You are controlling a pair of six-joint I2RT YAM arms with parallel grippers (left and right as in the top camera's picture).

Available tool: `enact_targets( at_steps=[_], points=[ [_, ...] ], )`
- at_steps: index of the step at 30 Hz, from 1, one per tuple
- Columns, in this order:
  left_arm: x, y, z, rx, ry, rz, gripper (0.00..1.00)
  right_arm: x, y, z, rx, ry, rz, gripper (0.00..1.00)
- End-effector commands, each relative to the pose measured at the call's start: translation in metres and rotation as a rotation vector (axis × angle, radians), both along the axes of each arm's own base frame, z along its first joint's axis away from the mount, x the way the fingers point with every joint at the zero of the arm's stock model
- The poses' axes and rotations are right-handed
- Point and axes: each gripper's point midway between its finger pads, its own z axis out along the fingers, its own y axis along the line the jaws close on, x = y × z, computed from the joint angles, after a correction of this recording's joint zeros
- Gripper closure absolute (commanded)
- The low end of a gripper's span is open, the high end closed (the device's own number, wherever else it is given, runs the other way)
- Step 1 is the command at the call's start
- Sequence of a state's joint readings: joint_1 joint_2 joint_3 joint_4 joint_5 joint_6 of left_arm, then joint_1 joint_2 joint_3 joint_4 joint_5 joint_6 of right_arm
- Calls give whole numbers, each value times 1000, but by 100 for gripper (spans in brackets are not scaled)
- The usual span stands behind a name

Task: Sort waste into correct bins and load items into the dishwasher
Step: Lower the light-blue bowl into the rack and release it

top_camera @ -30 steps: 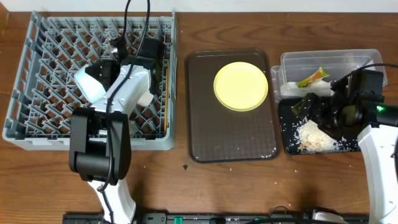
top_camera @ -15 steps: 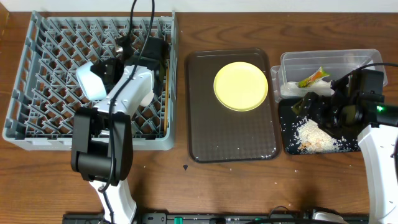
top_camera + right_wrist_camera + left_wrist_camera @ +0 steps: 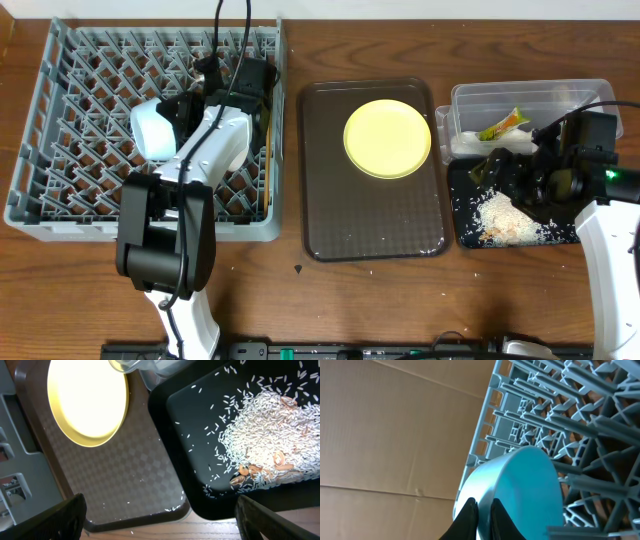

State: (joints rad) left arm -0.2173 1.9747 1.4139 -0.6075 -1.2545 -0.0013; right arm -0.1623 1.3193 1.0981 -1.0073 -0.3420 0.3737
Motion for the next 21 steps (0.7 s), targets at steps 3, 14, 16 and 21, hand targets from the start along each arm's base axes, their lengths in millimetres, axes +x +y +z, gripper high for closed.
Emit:
enact_targets(
  at_steps=[3,14,16,21],
  points=[
    [-2,3,19,-46,-60,-5,92,0,1,-1,1,-2,16,7],
    [13,-4,4,-234,19,-122,92,0,1,-1,1,-1,16,7],
    [12,-3,5,-227,22,-119,92,0,1,-1,1,-1,16,7],
    [4,3,9,-185,30,-84,92,0,1,-1,1,-2,16,7]
  ],
)
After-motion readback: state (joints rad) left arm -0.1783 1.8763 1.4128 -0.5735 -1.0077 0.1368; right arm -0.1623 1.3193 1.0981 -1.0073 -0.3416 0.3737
